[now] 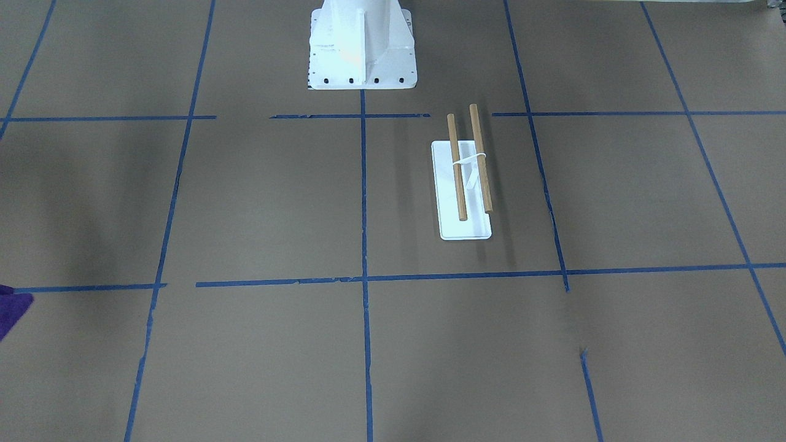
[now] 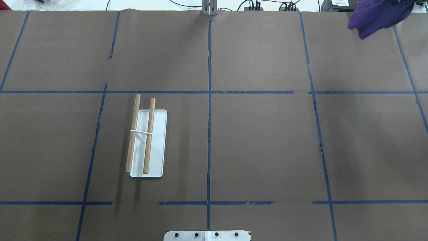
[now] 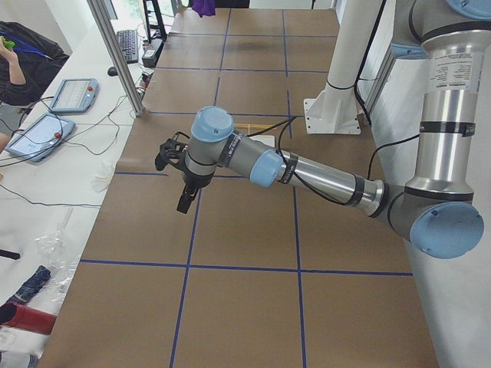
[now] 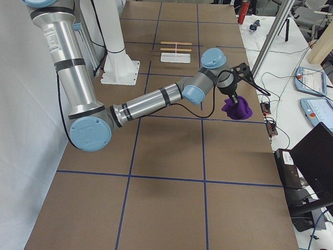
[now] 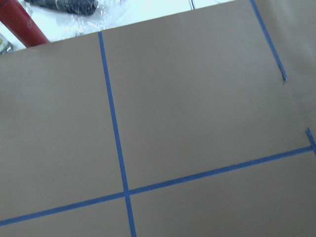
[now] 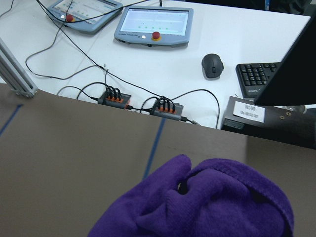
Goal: Hang towel on rack
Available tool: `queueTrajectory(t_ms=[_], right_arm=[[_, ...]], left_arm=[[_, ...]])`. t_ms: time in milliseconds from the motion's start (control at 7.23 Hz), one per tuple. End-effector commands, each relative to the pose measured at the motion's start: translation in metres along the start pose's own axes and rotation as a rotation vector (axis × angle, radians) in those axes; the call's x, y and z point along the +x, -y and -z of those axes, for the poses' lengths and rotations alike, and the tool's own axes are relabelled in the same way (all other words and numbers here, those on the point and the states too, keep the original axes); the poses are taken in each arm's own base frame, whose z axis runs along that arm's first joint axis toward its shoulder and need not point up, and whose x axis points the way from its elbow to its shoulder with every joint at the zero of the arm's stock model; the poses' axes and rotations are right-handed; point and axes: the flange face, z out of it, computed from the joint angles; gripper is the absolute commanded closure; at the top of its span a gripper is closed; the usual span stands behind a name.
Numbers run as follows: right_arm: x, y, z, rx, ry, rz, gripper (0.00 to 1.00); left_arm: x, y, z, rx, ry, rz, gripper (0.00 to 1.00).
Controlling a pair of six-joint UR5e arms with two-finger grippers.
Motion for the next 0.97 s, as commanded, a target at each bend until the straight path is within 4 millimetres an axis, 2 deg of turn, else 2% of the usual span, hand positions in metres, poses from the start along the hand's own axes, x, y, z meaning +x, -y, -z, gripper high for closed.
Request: queueTrajectory(t_ms=[0,138,277,415,553,692,830], right_arm=[[-0.142,-0.008,-0.001,0.092,0.102,-0.132,1.00],[-0.198,-0.018,0.006,0.134,0.156,-0.133,1.00],[-0.248,-0.041,0.013,0.161,0.210,-0.106,1.00],[-0.294,-0.068,0.019,0.146,0.282,-0.108,1.00],[-0.329,-0.095,0.029,0.116,0.354,-0.080,1.00],[-0.359,-0.119,0.037,0.102,0.411,-0.042,1.00],[-0.393,-0.147,0.040,0.135,0.460,0.018,1.00]], left_arm=[[0.056,-0.003,-0.026,0.088,-0.155,0.146,0.00],[0.070,-0.008,-0.038,0.134,-0.209,0.184,0.00],[0.084,-0.009,-0.047,0.145,-0.270,0.238,0.00],[0.121,0.011,-0.051,0.135,-0.340,0.318,0.00],[0.164,0.029,-0.056,0.104,-0.406,0.390,0.00],[0.195,0.040,-0.057,0.077,-0.453,0.445,0.00],[0.250,0.046,-0.074,0.017,-0.512,0.432,0.00]])
